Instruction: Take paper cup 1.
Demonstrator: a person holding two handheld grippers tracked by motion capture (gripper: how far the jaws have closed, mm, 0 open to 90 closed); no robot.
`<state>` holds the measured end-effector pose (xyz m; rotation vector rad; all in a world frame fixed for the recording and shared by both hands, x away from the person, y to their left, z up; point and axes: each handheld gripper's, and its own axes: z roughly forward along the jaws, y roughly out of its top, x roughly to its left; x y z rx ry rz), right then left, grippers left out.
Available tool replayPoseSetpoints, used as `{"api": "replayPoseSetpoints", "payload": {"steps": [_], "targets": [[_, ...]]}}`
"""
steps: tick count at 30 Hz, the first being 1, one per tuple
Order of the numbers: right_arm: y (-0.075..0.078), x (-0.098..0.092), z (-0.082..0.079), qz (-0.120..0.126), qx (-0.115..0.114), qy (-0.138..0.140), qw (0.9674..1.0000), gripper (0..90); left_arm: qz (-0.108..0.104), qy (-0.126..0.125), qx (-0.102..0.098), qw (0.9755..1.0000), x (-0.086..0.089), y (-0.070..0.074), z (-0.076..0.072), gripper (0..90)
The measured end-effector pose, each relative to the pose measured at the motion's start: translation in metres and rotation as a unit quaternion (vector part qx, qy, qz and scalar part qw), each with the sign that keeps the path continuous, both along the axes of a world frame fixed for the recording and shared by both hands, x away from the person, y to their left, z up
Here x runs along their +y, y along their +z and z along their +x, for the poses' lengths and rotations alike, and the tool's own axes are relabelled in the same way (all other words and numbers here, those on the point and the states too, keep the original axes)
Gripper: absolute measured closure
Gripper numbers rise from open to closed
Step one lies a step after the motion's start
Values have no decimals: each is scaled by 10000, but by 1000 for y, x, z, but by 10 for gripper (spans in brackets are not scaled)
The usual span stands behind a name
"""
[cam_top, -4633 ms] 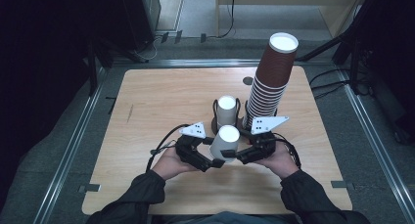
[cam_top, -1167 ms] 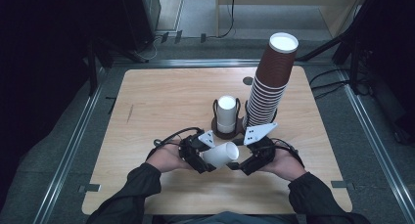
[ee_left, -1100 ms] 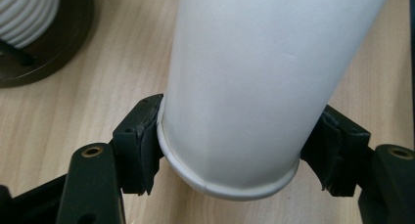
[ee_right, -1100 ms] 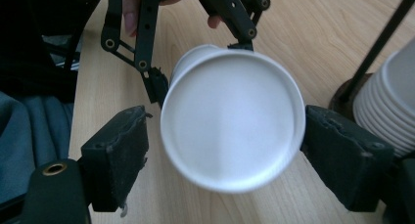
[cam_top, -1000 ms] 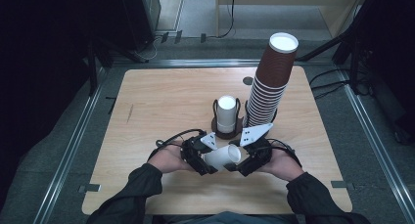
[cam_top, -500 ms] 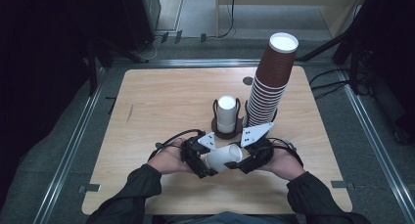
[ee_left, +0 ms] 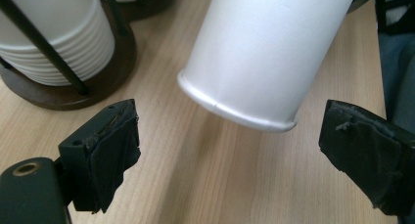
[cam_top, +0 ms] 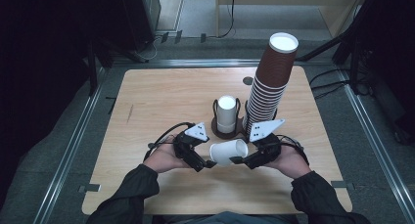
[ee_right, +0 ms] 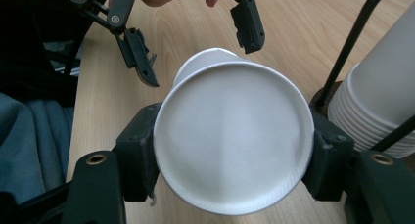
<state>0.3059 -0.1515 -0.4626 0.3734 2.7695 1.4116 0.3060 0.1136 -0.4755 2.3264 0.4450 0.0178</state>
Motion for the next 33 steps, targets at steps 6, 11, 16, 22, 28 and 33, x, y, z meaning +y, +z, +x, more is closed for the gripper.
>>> {"api": "replayPoseSetpoints", "payload": {"steps": [6,11,16,22,28,33], "targets": [[5,-5,1,334,82,-86,9994,349,-508,43,154,9986,3,4,-1,78],[10,-6,1,771,197,-72,9968,350,-824,91,229,9963,2,6,-1,78],[12,-2,0,952,235,-13,9952,350,-938,54,230,9953,-2,5,-2,79],[13,2,-2,1228,362,68,9917,350,-1199,19,263,9924,-3,7,-3,86],[11,3,0,1238,434,51,9913,350,-1301,-40,262,9911,-1,9,-5,164],[11,1,1,1286,485,50,9905,356,-1265,-84,175,9918,0,11,-6,222]]}}
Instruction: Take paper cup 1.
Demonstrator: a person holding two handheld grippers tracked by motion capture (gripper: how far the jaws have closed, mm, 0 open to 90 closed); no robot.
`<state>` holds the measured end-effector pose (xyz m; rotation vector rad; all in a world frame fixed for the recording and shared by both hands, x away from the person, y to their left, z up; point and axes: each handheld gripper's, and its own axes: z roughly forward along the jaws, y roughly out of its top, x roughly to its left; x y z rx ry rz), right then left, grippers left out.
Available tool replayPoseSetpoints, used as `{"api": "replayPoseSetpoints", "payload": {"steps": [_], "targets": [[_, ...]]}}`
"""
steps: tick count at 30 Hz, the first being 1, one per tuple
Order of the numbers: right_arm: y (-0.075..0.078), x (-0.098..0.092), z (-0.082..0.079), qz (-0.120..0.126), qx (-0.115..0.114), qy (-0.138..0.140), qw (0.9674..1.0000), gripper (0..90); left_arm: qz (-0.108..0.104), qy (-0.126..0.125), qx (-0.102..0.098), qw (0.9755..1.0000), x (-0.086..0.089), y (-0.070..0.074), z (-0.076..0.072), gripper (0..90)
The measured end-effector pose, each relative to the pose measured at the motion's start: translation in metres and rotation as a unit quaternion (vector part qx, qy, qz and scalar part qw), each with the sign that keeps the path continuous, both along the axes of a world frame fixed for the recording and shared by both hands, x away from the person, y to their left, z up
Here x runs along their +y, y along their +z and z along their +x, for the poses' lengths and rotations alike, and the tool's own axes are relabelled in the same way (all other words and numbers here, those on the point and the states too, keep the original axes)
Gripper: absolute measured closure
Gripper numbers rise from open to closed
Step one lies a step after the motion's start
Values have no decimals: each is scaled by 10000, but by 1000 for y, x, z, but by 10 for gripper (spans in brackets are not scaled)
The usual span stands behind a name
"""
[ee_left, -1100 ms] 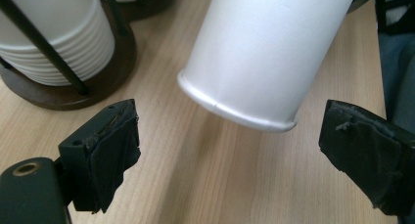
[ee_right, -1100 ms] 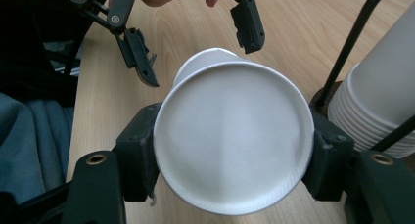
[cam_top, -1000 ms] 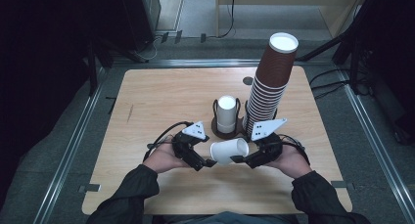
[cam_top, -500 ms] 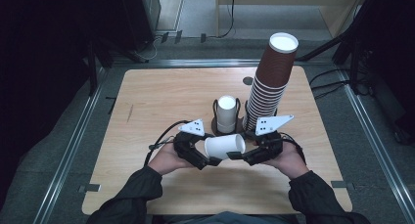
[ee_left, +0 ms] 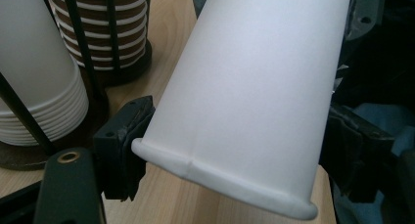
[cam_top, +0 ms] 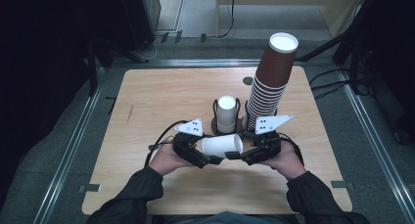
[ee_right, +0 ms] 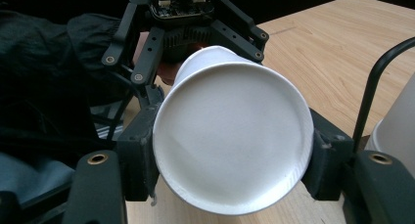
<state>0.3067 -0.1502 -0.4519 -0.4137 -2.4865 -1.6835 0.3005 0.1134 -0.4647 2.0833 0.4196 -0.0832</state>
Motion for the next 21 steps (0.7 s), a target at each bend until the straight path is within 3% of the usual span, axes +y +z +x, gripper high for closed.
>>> {"api": "replayPoseSetpoints", "payload": {"steps": [9,21], "targets": [[1,-1,0,26,60,-18,10000,345,48,-121,4,9999,2,3,0,280],[0,-1,0,2,105,122,9999,356,153,-233,26,9996,1,3,-1,279]]}}
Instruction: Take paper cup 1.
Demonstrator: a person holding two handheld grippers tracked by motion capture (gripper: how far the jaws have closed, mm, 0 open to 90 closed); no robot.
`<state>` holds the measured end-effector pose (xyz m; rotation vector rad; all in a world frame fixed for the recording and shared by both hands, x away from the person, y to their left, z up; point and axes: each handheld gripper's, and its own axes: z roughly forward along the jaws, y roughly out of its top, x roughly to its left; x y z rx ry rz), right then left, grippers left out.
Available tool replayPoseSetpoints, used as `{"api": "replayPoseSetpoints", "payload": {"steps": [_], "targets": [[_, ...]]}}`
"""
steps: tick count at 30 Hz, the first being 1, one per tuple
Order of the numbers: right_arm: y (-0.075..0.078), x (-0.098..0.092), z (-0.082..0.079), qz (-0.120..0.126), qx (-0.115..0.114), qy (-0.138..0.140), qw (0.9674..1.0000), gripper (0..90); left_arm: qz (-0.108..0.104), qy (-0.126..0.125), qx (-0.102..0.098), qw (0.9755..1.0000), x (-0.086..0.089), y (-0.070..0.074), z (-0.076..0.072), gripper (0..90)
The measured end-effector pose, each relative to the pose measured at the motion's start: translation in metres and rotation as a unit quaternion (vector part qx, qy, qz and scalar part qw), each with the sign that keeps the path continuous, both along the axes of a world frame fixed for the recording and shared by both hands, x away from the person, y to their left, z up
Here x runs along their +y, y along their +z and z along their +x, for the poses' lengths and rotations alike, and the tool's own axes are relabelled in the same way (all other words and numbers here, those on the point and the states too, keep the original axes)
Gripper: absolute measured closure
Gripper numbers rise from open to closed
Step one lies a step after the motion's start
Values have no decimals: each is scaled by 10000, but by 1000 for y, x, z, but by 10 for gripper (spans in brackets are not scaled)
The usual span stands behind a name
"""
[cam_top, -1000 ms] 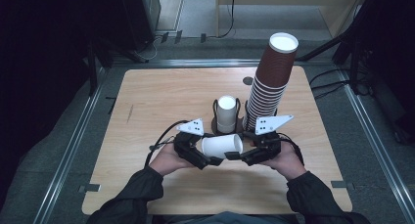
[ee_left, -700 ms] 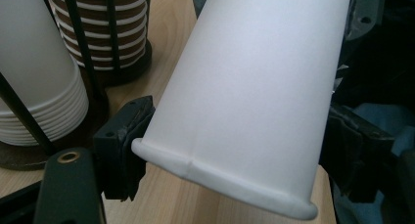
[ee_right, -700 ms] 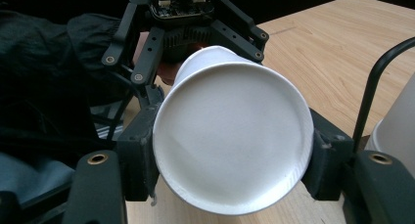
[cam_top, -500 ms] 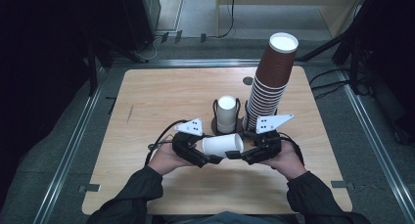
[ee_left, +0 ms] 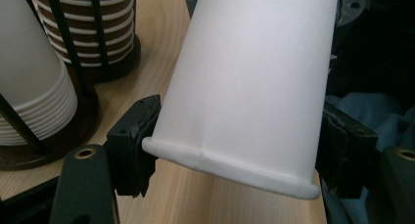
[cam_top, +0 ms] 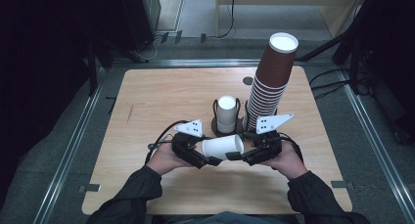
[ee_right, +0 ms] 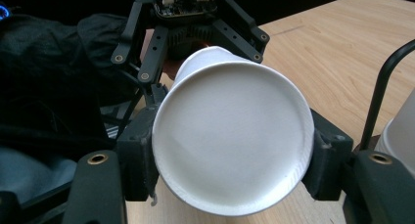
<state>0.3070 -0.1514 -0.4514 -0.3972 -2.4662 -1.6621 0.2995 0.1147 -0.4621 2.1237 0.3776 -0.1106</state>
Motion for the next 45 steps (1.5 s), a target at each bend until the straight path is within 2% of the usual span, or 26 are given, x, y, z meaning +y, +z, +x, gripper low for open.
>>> {"api": "replayPoseSetpoints", "payload": {"steps": [7,12,18,21,26,31,35,39,45], "targets": [[0,-1,1,5,40,-27,10000,341,-39,-58,-15,10000,1,1,0,309],[0,0,0,-43,39,40,10000,348,26,-91,-13,10000,1,0,-1,285],[-1,-1,1,-74,69,32,9999,339,43,-144,-56,9999,2,1,-1,317],[-1,1,-1,-142,-45,4,9999,278,44,-139,-63,9999,2,1,-1,318],[-1,2,-2,-229,-132,-28,9996,305,93,-179,-84,9998,3,1,-1,317],[-1,1,-1,-250,-83,-45,9996,260,180,-151,-33,9997,5,1,0,318],[-2,1,0,-358,-102,-68,9993,237,236,-139,-81,9996,6,1,0,318],[-3,0,0,-460,-172,-87,9988,227,373,-148,-67,9992,9,2,1,318],[-5,-2,0,-789,-362,-104,9962,218,782,-146,-107,9968,9,-1,2,319]]}}
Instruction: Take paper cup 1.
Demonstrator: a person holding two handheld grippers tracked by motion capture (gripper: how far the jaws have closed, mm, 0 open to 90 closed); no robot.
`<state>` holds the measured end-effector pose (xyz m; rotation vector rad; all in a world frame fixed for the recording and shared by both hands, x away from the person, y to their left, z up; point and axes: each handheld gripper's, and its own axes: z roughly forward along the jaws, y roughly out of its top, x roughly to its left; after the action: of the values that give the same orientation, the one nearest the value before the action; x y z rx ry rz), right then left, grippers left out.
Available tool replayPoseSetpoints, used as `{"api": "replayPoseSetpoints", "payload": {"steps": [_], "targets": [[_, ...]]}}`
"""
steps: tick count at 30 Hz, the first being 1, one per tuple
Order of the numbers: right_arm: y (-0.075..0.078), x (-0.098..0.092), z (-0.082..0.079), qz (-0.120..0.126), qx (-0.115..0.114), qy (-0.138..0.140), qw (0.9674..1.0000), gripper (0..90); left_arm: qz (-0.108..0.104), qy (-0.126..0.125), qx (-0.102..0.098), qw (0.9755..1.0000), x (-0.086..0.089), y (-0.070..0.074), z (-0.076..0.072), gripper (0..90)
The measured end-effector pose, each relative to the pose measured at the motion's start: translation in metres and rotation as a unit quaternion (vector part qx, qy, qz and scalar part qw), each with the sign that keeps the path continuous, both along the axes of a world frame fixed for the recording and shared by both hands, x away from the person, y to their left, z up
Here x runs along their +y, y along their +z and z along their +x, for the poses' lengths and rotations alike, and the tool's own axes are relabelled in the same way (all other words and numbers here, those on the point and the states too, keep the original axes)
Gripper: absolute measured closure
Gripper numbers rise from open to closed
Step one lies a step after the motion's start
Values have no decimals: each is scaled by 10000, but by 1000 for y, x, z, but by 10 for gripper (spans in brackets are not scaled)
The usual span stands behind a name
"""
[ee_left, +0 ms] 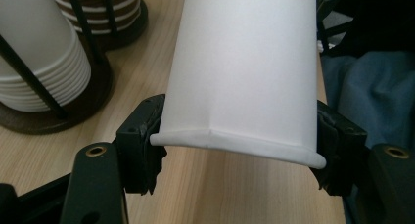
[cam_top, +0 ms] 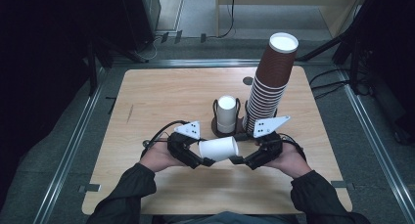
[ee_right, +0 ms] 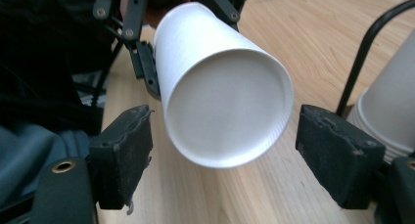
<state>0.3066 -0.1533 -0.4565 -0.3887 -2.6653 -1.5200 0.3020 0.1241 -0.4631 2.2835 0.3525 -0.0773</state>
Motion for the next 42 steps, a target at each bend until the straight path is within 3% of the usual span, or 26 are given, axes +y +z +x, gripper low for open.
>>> {"api": "replayPoseSetpoints", "payload": {"steps": [10,16,23,31,35,42], "targets": [[-10,9,-3,-617,-256,121,9977,219,780,-163,147,9967,-10,-12,4,320],[-18,22,-5,-966,-322,304,9943,227,1021,-277,203,9942,-19,-17,4,320],[-28,32,-6,-1363,-387,552,9884,259,1090,-347,314,9929,-25,-20,3,316],[-33,35,-8,-1552,-381,738,9844,335,1177,-492,305,9914,-26,-22,1,295],[-32,34,-9,-1534,-351,814,9842,354,1088,-474,107,9929,-24,-20,-1,244],[-26,29,-6,-1315,-303,740,9881,355,948,-393,86,9947,-21,-16,0,106]]}}
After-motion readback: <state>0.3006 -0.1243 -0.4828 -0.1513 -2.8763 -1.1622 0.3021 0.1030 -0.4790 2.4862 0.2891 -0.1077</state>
